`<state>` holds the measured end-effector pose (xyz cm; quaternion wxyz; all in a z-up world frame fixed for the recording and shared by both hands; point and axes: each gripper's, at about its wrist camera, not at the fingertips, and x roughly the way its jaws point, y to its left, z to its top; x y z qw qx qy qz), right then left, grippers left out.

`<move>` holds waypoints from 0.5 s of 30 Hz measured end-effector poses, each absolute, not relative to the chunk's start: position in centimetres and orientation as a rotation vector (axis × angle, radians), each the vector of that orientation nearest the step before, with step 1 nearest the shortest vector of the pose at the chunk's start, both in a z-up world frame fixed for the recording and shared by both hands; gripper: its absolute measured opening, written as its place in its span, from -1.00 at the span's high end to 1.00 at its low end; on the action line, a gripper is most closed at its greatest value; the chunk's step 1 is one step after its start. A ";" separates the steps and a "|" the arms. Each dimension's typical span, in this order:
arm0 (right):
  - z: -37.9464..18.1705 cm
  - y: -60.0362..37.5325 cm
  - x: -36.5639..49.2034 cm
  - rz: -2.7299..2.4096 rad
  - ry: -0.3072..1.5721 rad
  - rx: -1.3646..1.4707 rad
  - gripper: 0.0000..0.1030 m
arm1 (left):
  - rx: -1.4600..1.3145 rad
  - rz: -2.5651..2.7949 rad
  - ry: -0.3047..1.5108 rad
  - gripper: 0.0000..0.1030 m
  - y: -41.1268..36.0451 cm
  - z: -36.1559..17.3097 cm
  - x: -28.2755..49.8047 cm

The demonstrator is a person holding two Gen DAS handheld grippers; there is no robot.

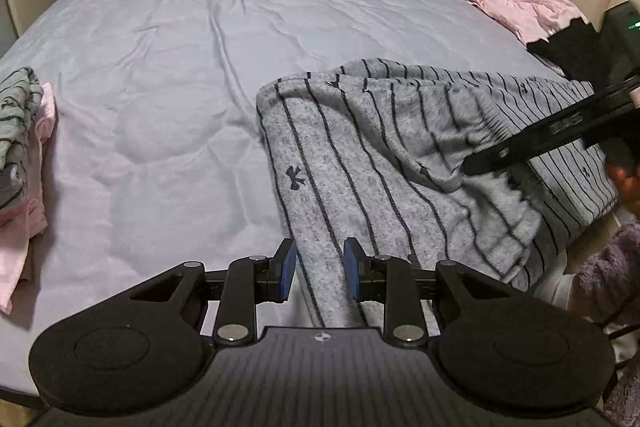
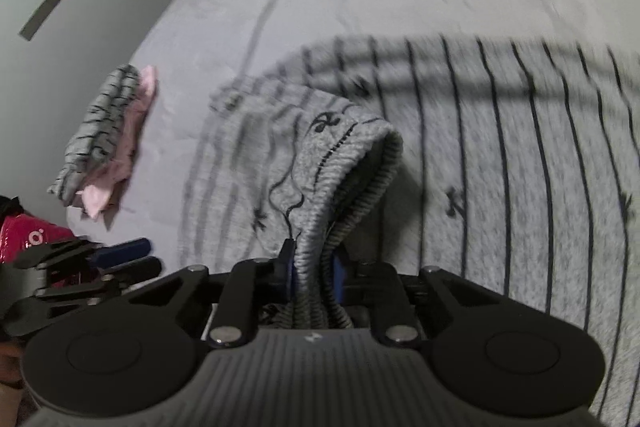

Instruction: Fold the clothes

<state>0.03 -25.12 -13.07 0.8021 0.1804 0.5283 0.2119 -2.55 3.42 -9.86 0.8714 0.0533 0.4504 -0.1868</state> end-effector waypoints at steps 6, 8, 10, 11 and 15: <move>-7.7 -26.0 0.2 0.470 1.083 0.397 0.62 | 0.061 -0.381 0.952 0.53 3.8 -9.5 -2.3; -5.6 -26.4 0.3 0.467 1.076 0.382 0.62 | 0.053 -0.385 0.950 0.53 3.7 -9.3 -2.1; -3.7 -27.3 0.5 0.456 1.058 0.373 0.62 | 0.054 -0.392 0.946 0.53 3.4 -9.1 -2.0; -2.8 -28.2 0.6 0.449 1.050 0.376 0.62 | 0.058 -0.398 0.943 0.53 3.2 -9.0 -2.0; 0.4 -30.5 0.8 0.385 1.045 0.330 0.62 | 0.067 -0.429 0.937 0.53 2.2 -8.7 -2.0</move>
